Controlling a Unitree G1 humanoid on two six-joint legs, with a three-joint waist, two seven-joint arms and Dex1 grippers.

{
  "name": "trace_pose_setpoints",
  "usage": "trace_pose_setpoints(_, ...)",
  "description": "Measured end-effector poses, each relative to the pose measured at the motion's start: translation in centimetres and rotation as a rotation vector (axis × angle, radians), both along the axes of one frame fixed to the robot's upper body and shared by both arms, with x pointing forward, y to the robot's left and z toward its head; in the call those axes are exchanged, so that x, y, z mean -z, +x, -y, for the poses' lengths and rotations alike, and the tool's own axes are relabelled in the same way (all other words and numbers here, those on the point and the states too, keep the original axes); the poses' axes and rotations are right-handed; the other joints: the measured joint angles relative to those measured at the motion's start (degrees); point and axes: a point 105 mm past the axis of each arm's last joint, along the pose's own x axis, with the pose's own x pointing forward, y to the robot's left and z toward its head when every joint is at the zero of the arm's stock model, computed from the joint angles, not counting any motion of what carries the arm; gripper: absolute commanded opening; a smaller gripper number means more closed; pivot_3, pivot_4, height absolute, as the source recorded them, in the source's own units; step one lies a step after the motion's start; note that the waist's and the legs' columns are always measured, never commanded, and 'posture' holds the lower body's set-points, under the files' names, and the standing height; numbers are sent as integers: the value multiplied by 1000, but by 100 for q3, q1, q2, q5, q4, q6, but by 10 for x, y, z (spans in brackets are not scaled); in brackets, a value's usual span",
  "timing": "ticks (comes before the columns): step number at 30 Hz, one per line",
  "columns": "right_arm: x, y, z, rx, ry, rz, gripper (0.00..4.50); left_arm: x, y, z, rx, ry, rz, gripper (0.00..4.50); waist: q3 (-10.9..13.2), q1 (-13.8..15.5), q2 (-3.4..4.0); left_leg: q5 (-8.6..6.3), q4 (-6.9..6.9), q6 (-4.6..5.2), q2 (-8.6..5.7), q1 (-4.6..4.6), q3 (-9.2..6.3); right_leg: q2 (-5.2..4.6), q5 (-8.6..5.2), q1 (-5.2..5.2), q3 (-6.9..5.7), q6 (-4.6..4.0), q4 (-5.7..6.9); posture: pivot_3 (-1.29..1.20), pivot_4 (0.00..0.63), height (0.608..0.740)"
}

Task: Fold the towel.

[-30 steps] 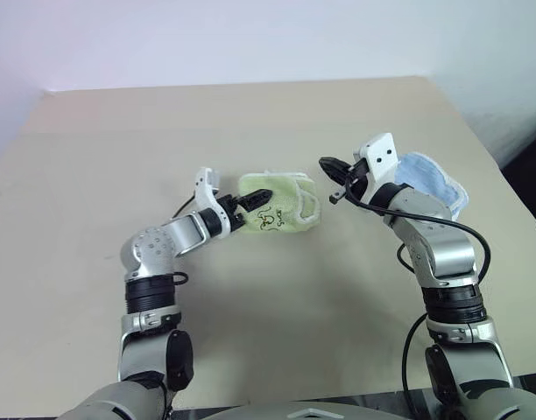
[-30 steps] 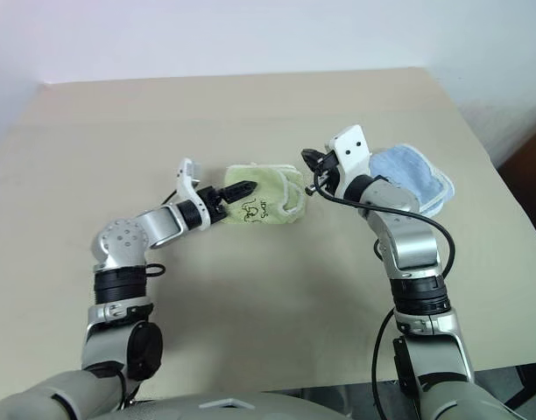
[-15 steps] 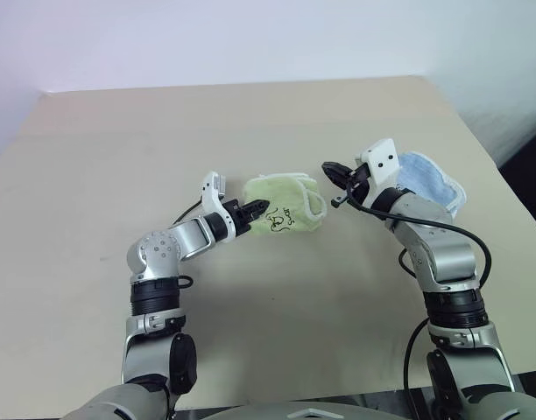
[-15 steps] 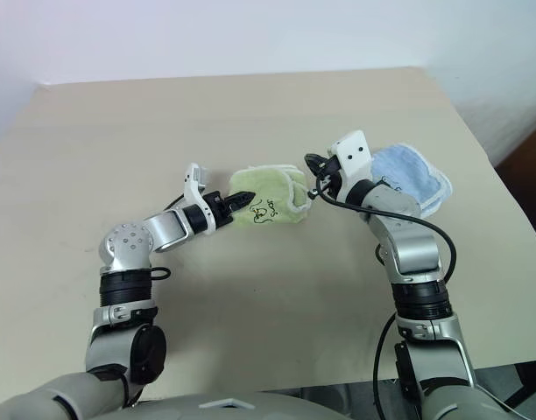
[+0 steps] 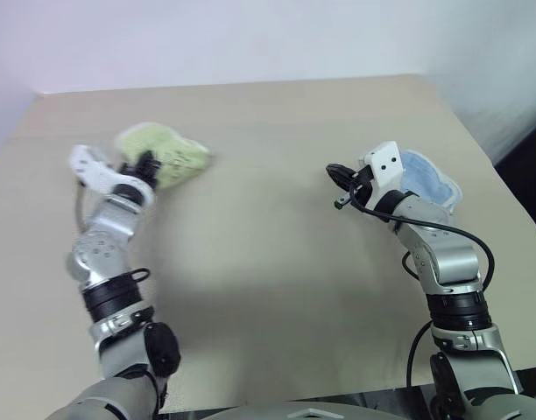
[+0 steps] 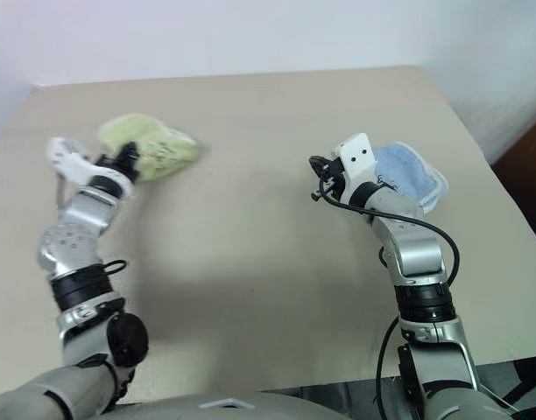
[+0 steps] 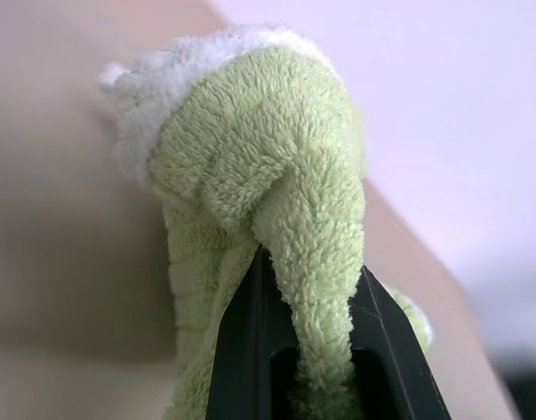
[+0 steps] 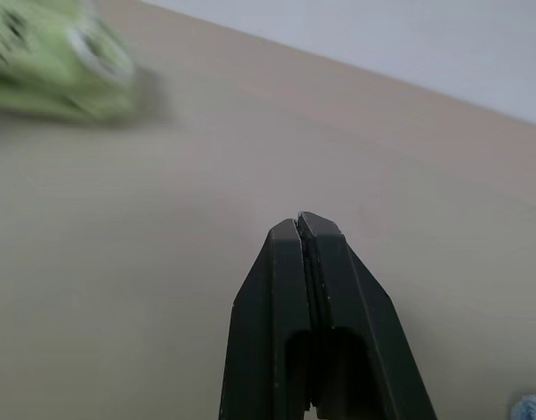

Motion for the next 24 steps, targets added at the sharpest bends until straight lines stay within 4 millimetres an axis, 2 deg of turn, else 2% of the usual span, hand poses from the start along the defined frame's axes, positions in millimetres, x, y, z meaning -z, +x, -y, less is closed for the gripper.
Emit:
trace_pose_setpoints(2, 0, 0, -1, -6, 0, 1, 0, 3, -14, -35, -130, -1, -6, 49, 0, 13, 0, -1, 0, 1, -2, 0, 1, -1, 0, 0, 0, 0, 0, 0, 150, 731)
trace_pose_setpoints(5, -1, 1, -3, -17, 0, 1, 0, 27, -29, -68, -252, -6, -88, 49, -1, 42, -1, 0, 1, 1, -2, 0, -2, -2, 0, 3, -3, 0, 1, 0, 150, 731)
trace_pose_setpoints(8, -3, 2, -5, -30, -2, 10, 0, 58, -40, -85, -343, -80, -176, 49, -7, 38, -12, 0, 5, 1, -3, 0, -3, -3, 0, 5, -3, 0, 1, 0, 150, 731)
trace_pose_setpoints(10, -4, 4, -5, -30, -2, 11, 0, 71, -45, -88, -372, -103, -212, 49, -10, 26, -18, 0, 4, 1, -3, 0, -2, -3, 0, 5, -3, 0, 1, 0, 150, 731)
trace_pose_setpoints(13, -3, 4, -6, -38, -3, 8, 0, 72, -46, -86, -368, -116, -208, 826, -10, 21, -18, 0, 4, 0, -2, 1, -2, -3, 0, 3, -3, 0, 3, 0, 150, 731)
trace_pose_setpoints(17, -2, 4, -6, -40, -4, 3, 0, 71, -45, -83, -346, -126, -184, 2192, -10, 20, -18, 0, 4, 0, -2, 0, -2, -3, 1, 3, -3, -1, 2, 0, 150, 731)
trace_pose_setpoints(24, -1, 4, -7, -44, -2, 0, 0, 65, -58, -84, -333, -123, -147, 4471, -10, 4, -18, 0, 3, 0, 0, 1, -1, -3, 1, 1, -1, -1, 4, 0, 150, 731)
